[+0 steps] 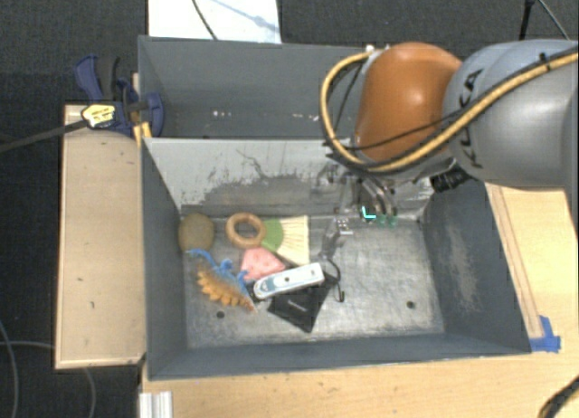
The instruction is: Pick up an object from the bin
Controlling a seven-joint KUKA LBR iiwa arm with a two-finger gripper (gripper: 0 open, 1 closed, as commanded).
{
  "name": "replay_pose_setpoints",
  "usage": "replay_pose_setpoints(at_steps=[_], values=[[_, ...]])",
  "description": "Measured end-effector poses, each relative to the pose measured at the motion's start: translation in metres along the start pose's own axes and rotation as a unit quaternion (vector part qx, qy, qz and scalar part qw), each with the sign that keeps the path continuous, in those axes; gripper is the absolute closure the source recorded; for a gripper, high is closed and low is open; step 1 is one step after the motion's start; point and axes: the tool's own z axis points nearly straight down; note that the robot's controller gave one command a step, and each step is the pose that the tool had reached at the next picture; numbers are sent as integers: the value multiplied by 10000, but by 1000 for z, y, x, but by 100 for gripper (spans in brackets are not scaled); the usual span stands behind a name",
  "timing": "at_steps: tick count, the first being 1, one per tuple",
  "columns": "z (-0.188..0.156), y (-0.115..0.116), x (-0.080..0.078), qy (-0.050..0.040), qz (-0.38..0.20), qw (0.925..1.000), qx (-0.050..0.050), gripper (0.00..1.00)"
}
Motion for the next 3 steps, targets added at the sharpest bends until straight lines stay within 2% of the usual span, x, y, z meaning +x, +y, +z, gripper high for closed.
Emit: replay_pose_setpoints(at_steps=[1,2,3], values=[[-4,0,-2,-37,8,10000,-2,0],[44,18,28,-46,-496,9988,1,0],[41,33,86,-16,-1456,9893,2,0]])
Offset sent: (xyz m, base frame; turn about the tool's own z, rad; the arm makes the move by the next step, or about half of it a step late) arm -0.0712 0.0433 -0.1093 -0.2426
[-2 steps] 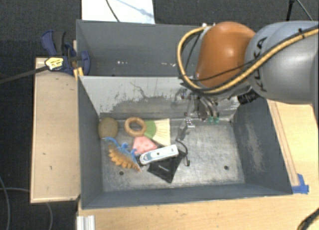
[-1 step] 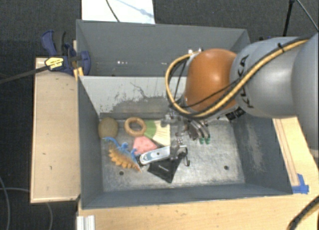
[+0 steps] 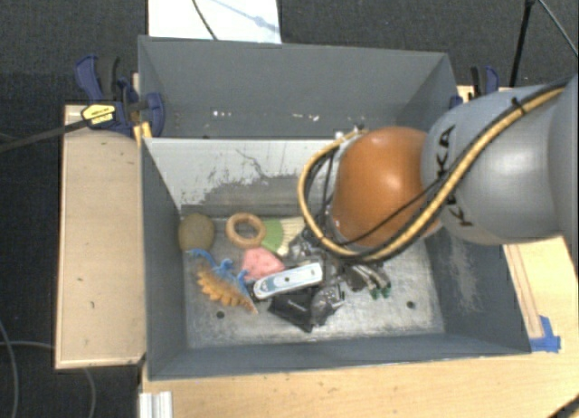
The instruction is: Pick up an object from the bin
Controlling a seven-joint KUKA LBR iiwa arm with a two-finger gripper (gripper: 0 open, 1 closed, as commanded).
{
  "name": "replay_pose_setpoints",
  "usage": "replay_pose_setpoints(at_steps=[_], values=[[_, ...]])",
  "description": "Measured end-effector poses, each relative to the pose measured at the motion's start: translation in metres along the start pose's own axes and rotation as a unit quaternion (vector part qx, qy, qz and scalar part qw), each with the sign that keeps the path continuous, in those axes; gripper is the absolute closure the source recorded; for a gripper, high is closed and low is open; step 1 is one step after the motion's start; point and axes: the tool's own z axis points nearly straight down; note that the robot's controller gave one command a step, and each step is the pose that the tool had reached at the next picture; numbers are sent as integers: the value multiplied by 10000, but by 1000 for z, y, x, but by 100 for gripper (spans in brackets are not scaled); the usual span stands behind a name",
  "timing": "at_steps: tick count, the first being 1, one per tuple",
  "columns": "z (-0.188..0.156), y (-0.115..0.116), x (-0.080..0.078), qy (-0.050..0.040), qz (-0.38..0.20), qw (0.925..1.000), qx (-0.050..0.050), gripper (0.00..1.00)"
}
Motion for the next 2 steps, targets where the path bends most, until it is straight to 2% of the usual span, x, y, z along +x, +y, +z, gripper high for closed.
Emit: replay_pose_setpoints(at_steps=[1,2], values=[[12,8,-32,-22,219,9998,2,0],[61,-1,-6,-27,-837,9965,6,0]])
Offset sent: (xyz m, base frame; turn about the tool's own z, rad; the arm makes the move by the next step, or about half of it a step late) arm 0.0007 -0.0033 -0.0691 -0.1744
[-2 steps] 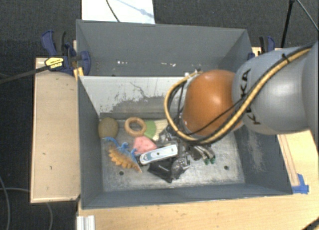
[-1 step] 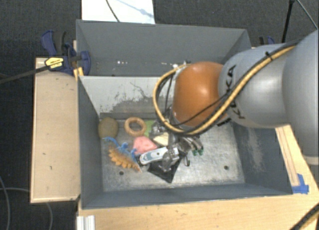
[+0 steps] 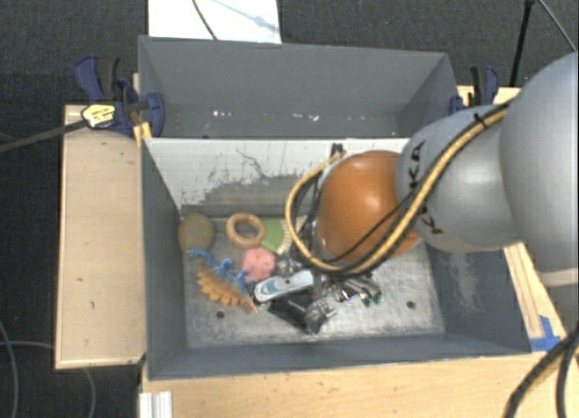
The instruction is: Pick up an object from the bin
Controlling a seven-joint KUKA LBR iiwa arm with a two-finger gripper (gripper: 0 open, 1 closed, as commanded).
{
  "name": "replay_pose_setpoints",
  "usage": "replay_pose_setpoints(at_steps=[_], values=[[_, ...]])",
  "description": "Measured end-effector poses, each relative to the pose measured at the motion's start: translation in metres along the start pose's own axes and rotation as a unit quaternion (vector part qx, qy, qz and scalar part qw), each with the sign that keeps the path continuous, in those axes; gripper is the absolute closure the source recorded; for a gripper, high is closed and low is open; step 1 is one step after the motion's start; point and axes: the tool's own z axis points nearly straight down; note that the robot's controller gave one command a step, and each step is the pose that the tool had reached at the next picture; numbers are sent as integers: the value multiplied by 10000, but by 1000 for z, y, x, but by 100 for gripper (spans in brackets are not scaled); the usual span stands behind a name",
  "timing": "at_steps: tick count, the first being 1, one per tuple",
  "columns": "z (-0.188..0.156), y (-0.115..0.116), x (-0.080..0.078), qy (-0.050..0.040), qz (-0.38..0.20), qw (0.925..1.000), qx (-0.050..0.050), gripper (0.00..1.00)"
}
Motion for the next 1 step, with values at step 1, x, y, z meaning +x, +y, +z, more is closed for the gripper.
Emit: replay_pose_setpoints(at_steps=[1], values=[[6,2,-10,-48,-26,10000,18,100]])
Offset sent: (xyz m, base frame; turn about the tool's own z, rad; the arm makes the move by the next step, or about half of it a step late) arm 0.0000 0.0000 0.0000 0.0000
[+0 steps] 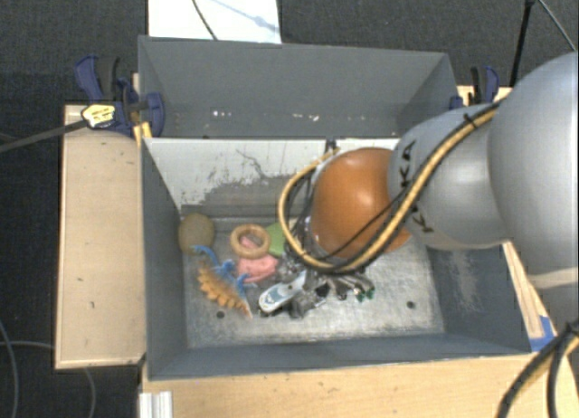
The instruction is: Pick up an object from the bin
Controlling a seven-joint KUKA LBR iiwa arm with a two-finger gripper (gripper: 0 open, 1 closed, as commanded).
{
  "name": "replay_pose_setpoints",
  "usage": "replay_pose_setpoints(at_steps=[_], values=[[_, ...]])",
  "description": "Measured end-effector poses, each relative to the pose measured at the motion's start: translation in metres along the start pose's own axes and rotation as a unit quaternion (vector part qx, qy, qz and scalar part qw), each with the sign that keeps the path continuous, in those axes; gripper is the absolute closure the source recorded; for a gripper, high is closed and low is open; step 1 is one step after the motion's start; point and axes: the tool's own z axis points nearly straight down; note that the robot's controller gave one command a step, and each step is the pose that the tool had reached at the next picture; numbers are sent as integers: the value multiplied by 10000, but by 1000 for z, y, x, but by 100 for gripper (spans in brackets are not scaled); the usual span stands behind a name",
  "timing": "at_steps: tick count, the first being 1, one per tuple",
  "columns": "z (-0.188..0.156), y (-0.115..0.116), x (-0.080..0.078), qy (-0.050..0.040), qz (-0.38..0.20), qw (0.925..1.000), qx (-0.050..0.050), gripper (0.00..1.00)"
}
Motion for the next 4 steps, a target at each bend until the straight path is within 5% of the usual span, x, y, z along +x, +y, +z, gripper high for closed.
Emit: replay_pose_setpoints(at_steps=[4], values=[[-37,2,3,110,19,9999,-36,100]])
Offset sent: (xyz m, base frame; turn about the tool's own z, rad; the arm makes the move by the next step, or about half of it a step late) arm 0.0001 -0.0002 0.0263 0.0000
